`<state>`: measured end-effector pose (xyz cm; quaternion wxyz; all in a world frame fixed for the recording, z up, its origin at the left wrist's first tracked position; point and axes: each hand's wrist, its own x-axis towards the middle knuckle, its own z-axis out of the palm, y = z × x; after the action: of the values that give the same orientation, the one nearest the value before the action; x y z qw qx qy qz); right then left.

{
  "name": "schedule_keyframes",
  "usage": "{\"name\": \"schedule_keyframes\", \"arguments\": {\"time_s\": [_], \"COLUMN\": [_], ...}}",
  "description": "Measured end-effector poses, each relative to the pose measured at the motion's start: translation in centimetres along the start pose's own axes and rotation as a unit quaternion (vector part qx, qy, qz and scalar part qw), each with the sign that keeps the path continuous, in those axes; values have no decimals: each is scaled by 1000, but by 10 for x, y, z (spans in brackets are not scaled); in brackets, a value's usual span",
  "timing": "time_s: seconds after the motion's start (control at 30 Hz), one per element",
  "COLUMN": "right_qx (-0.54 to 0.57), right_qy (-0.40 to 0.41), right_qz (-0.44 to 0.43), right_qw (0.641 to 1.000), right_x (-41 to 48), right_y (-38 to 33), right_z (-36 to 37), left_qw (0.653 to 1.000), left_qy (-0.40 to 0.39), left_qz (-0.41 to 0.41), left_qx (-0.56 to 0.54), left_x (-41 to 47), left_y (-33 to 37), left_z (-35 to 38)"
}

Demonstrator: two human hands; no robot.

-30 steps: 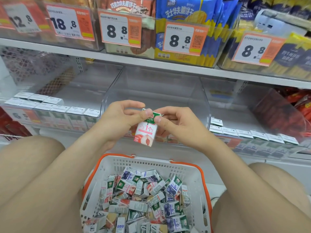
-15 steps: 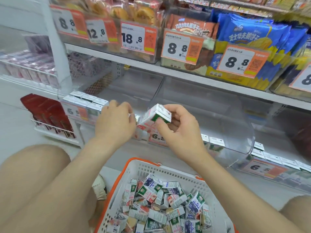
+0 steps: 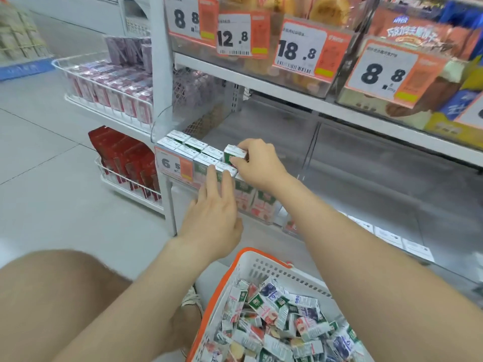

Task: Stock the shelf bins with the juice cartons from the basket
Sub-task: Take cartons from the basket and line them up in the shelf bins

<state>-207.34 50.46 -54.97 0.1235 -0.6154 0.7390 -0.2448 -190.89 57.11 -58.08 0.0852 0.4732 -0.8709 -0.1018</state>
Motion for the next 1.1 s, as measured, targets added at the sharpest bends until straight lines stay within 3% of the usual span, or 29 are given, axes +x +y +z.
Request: {"name": "schedule_keyframes", "arguments": {"time_s": [0.17, 0.27, 0.33, 0.43, 0.53, 0.6, 0.73, 0.9, 1.1], "right_qx": [-34, -94, -139, -118, -155, -177, -197, -128, -184], "right_qy": [-87, -96, -40, 93, 107, 33, -179, -324, -452], "right_qz": [-11, -39, -93, -178, -231, -212, -88, 29, 35], "right_qw": [996, 990, 985, 973, 954, 961, 960, 937, 872], "right_x": [0, -6, -22, -73, -142, -185, -246, -293, -333], "right_y": [5, 5, 1, -1, 20, 43, 106, 178, 225], "right_z": [-2, -8, -14, -23, -24, -18, 13, 65, 113], "left_qw": [1000, 1000, 999, 992, 993, 986, 942, 909, 846], "left_qy": [-19, -15, 29, 96, 3, -105, -287, -374, -484], "left_qz": [12, 5, 1, 25, 52, 97, 172, 166, 137], "left_qx": [-16, -14, -44, -75, -110, -91, -1, 85, 175], "left_x": [-6, -10, -11, -14, -24, -32, -44, -61, -77], "left_y": [3, 10, 13, 16, 22, 32, 52, 57, 39], "left_z": [14, 14, 10, 11, 24, 39, 94, 165, 221]}}
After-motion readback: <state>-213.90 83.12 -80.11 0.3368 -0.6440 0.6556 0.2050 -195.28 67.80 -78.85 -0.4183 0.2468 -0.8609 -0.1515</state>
